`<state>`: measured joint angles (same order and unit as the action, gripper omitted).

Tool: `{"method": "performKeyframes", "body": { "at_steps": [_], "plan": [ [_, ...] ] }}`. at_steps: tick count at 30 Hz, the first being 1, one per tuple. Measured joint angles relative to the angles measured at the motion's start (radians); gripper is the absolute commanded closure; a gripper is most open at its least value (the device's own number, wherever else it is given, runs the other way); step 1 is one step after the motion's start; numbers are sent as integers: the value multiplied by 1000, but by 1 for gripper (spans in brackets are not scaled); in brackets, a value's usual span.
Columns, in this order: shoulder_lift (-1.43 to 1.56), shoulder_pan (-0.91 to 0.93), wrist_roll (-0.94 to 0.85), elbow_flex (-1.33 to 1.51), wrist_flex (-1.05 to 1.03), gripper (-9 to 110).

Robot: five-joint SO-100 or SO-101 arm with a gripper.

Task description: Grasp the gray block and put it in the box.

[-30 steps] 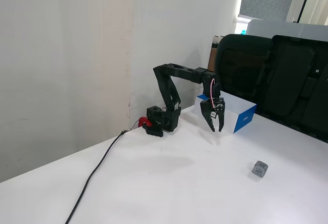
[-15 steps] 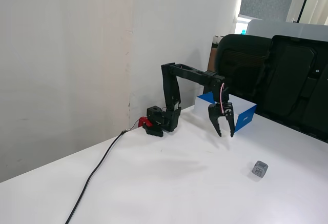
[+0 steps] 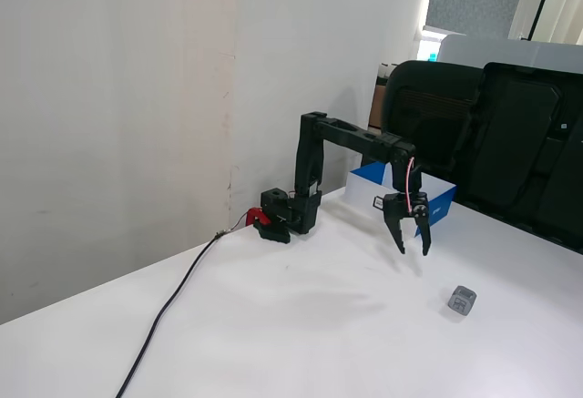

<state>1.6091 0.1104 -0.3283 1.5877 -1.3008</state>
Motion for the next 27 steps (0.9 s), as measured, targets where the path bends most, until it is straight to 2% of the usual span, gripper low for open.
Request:
{"method": "performKeyframes", "body": {
  "at_steps": [17,27],
  "plan": [
    [-202,-5,0,-238,-44,84],
    [-295,-5,0,-345,-66,75]
  ]
}}
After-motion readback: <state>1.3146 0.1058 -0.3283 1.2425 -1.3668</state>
